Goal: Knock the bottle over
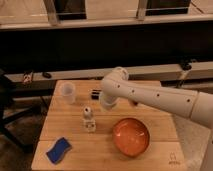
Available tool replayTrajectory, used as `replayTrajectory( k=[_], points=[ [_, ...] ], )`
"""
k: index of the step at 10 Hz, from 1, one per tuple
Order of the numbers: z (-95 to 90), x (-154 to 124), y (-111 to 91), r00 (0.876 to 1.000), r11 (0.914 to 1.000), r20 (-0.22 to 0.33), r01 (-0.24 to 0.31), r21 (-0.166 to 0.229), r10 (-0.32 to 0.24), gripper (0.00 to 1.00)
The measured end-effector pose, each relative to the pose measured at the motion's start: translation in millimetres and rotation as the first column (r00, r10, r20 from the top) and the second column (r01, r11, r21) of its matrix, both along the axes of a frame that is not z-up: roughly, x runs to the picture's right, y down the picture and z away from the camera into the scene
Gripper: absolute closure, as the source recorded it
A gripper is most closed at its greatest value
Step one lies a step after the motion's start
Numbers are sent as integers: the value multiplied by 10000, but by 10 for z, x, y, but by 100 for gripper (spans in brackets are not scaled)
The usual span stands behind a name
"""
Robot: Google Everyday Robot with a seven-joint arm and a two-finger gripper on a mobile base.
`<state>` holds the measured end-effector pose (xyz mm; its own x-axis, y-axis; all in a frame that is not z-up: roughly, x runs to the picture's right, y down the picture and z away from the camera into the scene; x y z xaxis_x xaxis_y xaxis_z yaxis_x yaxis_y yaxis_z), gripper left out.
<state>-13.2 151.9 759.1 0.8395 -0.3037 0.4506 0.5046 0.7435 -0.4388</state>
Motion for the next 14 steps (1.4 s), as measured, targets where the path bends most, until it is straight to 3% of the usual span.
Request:
replayTrajectory(
  k=[3,6,14],
  points=[
    [-7,-89,3,9996,9999,224,146,-91,-144,100],
    [-32,-355,7,9978,9992,559,363,-180,-352,100],
    [-133,-569,107,9899,9963,1261,715,-477,-650,100]
  ],
)
